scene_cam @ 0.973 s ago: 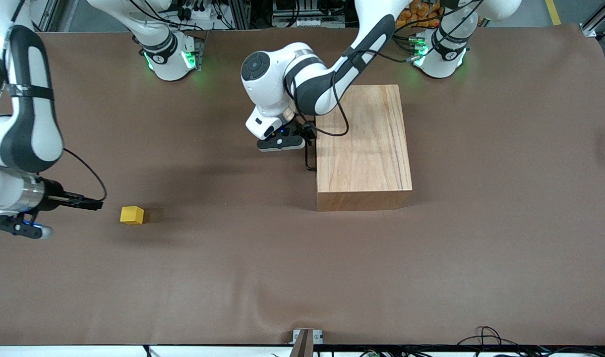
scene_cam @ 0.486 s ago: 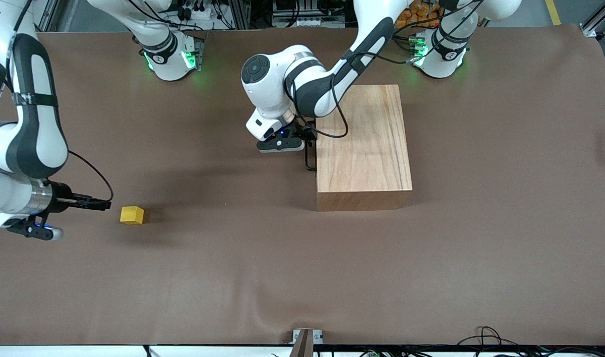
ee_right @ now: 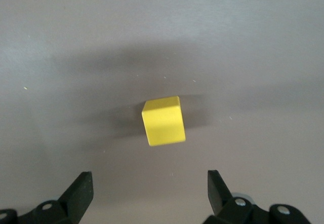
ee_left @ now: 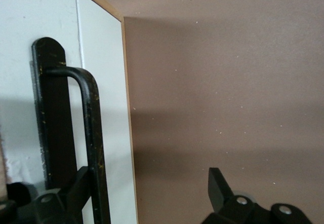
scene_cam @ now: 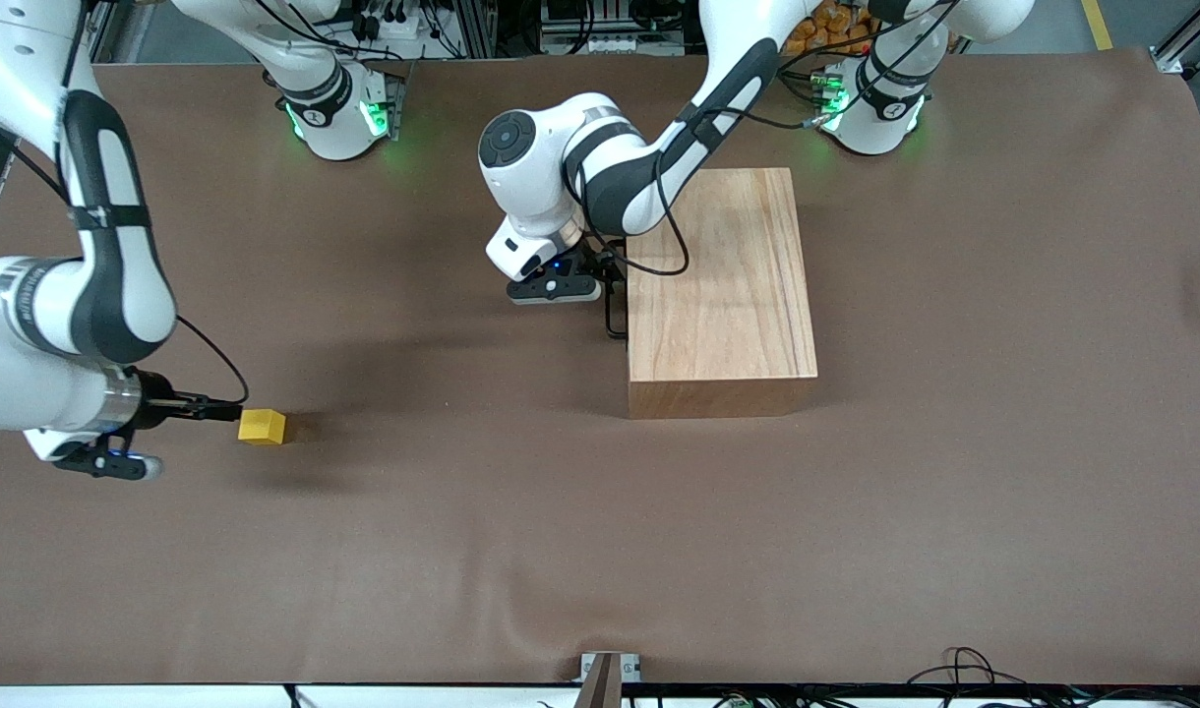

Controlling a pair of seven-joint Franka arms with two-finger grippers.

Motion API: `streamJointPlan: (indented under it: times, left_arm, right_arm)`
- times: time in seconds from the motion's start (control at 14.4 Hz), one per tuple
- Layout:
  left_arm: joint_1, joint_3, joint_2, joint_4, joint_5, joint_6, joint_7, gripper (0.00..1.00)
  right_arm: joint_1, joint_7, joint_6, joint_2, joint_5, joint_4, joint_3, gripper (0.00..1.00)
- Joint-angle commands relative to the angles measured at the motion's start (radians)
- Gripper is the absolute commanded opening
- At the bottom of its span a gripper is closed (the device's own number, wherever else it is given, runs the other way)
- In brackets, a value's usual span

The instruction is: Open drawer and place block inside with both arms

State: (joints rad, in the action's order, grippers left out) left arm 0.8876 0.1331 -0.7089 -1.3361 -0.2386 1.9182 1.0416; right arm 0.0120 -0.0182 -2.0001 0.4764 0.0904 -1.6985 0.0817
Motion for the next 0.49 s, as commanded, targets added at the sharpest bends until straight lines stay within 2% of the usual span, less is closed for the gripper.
streamJointPlan:
  times: [0.0, 0.42]
  left_arm:
    - [0.005, -0.003, -0.026, 0.031, 0.004, 0.036, -0.008, 1.00]
    - [0.011, 0.008, -0.027, 0.054, 0.016, 0.061, -0.002, 1.00]
  right_arm:
    - [-0.023, 0.029, -0.048, -0.009, -0.017, -0.050, 0.003, 1.00]
    - [-0.007, 0.017, -0.106, 0.060, -0.018, -0.052, 0.001, 1.00]
